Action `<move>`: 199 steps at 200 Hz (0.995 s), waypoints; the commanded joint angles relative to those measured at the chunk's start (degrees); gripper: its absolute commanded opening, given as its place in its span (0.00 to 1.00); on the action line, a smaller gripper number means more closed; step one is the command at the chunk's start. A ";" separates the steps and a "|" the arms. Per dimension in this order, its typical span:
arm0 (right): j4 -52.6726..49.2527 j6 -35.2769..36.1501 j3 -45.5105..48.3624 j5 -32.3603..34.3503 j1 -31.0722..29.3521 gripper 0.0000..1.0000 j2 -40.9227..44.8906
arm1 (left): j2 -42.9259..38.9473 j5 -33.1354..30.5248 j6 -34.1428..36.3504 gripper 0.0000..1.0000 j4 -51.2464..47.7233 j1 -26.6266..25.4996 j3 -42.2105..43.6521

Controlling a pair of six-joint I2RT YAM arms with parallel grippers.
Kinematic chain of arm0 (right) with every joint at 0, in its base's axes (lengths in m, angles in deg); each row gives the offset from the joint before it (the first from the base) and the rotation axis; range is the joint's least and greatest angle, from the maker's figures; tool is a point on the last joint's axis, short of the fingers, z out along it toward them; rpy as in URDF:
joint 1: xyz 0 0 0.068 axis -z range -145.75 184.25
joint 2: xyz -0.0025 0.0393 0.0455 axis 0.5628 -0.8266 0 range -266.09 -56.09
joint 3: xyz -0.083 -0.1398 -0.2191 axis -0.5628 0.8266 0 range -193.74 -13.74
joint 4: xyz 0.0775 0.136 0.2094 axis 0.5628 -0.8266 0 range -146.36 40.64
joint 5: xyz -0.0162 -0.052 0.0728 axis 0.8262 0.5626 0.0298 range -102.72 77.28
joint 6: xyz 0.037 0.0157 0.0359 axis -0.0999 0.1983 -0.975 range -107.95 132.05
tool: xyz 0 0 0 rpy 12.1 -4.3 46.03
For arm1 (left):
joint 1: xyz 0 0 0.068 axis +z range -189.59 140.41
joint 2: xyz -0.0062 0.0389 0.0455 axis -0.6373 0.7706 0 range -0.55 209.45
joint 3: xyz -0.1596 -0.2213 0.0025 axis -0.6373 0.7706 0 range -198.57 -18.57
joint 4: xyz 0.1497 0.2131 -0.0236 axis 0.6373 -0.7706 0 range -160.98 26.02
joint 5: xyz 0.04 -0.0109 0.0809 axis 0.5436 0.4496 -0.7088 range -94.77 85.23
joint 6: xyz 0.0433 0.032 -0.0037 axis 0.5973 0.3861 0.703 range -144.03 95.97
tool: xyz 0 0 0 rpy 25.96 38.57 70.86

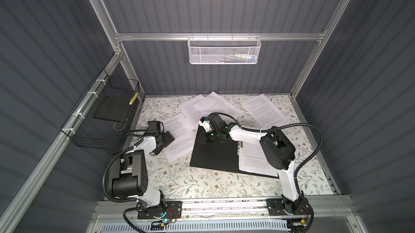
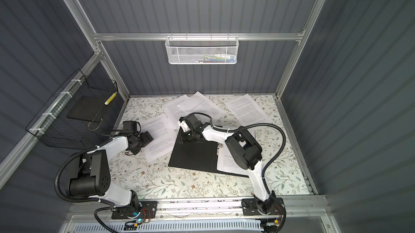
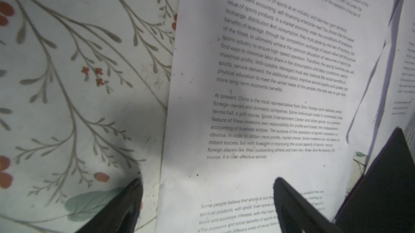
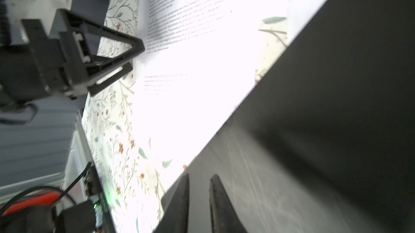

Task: Put the files into the folder

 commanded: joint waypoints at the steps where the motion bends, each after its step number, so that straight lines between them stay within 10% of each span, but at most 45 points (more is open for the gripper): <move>1: -4.33 1.00 -4.31 4.60 -1.01 0.19 -3.12 | 0.22 1.93 1.03 0.92 0.25 0.36 1.16; 64: -7.16 0.96 -10.90 8.07 -2.65 0.16 -9.52 | -1.18 1.44 1.72 0.96 -1.20 0.69 1.51; 199: -8.52 -0.08 -12.05 6.13 -3.27 0.14 -13.51 | -3.01 22.68 -1.93 0.97 17.26 1.29 7.76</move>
